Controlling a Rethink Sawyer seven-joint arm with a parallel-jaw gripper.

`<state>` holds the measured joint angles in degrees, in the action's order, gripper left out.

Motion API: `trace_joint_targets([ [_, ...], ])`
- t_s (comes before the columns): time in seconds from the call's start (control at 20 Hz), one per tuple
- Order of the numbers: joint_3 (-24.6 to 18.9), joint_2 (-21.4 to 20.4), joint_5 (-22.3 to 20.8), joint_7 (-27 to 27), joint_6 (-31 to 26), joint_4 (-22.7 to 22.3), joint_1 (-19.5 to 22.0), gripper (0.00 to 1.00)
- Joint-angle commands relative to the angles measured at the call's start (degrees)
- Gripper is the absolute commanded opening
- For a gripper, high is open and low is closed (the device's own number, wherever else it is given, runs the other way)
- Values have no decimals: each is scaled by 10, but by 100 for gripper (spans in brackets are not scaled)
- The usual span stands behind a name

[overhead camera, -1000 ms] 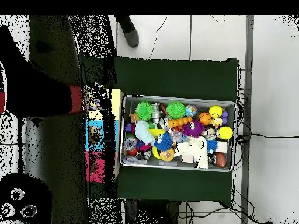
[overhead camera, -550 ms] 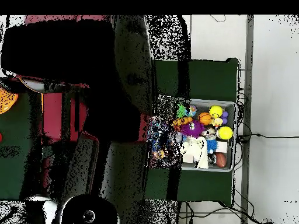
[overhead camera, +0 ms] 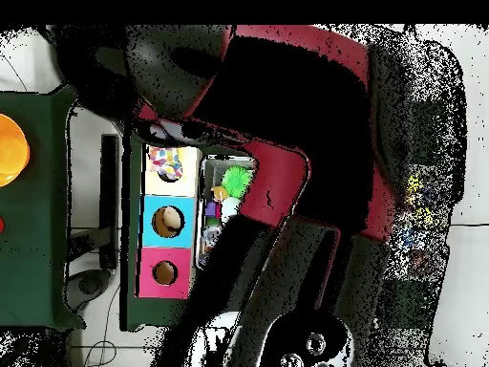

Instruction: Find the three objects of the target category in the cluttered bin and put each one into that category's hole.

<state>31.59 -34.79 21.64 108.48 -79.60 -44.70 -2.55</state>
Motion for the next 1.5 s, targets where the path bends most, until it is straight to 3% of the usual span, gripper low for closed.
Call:
trace_joint_targets([
  [0.05, -108, -2, -61, -203, 13, -88, 37, 0],
  [0.25, -136, -10, -85, -244, 11, -82, 64, 0],
  [0.55, -183, -56, -111, -329, 54, -115, 110, 0],
  [0.75, -202, -70, -126, -345, 63, -117, 135, 0],
  [1.0, -211, -80, -138, -321, 51, -126, 144, 0],
  [1.5, -257, -71, -166, -375, 37, -99, 201, 0],
])
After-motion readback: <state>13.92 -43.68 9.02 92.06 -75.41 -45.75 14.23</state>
